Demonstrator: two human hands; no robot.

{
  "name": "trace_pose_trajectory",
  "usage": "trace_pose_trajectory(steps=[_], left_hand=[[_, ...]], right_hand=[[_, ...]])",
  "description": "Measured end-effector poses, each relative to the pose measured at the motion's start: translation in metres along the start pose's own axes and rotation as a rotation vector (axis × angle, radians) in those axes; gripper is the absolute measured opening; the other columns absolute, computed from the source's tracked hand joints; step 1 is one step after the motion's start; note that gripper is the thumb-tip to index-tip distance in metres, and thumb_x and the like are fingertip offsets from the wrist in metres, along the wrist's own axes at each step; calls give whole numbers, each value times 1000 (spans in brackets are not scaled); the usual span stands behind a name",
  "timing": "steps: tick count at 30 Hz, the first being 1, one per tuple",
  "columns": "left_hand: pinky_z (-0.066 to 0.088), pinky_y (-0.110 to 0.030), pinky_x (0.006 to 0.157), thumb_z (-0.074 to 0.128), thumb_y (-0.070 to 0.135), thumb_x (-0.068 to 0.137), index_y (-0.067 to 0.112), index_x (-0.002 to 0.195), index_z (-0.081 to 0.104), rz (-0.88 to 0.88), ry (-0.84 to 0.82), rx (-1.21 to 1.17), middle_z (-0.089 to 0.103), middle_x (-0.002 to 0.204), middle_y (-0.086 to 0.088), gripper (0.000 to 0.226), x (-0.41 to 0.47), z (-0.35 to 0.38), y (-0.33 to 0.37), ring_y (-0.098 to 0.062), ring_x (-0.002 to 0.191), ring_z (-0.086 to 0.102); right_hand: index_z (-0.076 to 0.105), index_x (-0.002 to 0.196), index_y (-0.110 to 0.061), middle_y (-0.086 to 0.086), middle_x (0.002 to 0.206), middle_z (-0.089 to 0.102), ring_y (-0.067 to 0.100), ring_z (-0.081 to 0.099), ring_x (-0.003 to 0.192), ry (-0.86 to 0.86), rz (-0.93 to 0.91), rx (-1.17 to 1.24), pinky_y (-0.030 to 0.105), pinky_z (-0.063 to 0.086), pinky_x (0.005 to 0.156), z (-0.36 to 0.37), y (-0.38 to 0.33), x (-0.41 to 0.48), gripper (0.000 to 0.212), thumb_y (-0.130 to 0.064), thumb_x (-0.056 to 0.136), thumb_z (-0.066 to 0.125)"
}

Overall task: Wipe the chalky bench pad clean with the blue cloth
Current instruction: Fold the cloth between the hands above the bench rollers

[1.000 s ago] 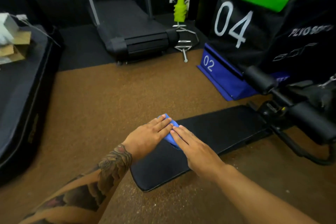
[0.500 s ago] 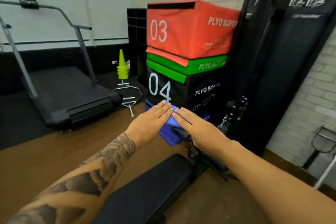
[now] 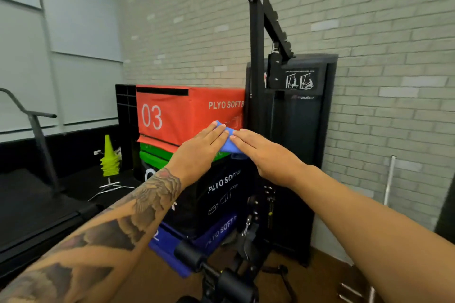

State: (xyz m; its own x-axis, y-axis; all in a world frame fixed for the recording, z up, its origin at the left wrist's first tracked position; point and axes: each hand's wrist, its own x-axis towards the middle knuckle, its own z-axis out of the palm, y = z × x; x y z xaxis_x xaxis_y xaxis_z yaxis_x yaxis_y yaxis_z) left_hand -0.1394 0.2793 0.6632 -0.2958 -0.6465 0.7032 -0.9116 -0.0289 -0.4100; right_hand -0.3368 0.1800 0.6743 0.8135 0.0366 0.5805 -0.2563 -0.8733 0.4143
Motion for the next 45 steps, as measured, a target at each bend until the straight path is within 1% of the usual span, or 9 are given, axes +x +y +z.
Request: trace_pose_trajectory(steps=[5,9,13,15,19,25,30,34,45], left_hand=[[49,-39,92,30,-2,70,-3,126,58,50,16,-2,58,131,-20,62,47,6,21,-38,122,55],[50,-43,91,51,-15,66,-4,129,55,59,-2,-61,55,134,-21,64,61,37,41,-39,124,52],[48,-47,93,30,-3,72,-5,129,55,90,-55,-123,55,134,-22,62,59,88,58,-40,124,52],[48,-45,93,36,-6,72,-5,130,54,91,-74,-161,54,135,-22,60,53,117,65,-40,125,52],[52,-43,88,64,-19,60,-4,131,53,71,-113,-239,53,136,-21,74,37,185,72,-38,125,52],[51,-49,89,67,-20,62,-6,130,52,100,-209,-374,53,135,-25,71,-3,301,76,-42,124,51],[49,-43,91,68,-16,69,-5,133,50,127,-286,-446,51,138,-24,68,-50,397,92,-41,128,48],[52,-48,88,73,-16,62,-4,131,52,149,-376,-476,53,135,-24,73,-98,468,112,-42,125,51],[40,-48,98,79,-10,50,-3,128,56,75,-605,-476,57,130,-23,82,-255,623,169,-39,120,55]], right_hand=[[35,140,1,18,144,39,33,38,132,-9,27,-40,31,28,105,-16,39,-19,78,18,68,59],[37,139,2,19,142,41,34,39,131,-36,70,-13,34,33,104,-3,56,-45,75,18,68,60],[38,137,4,20,141,42,34,40,131,-87,111,5,30,26,104,34,67,-73,72,16,71,60],[36,139,3,20,143,40,35,37,133,-127,132,19,31,22,106,60,71,-84,72,16,72,60],[30,142,0,18,148,33,33,30,137,-216,179,71,32,23,109,122,79,-99,74,13,75,57],[22,146,-8,11,153,24,27,20,142,-342,309,180,33,24,112,235,76,-124,75,11,81,54],[19,147,-10,8,155,20,24,15,143,-431,423,285,35,24,114,334,58,-158,78,10,81,54],[17,147,-12,6,155,18,21,12,144,-509,481,369,34,21,116,404,35,-192,79,11,81,53],[7,149,-15,3,158,7,17,-1,144,-713,357,547,25,-1,113,597,-24,-280,77,6,87,48]])
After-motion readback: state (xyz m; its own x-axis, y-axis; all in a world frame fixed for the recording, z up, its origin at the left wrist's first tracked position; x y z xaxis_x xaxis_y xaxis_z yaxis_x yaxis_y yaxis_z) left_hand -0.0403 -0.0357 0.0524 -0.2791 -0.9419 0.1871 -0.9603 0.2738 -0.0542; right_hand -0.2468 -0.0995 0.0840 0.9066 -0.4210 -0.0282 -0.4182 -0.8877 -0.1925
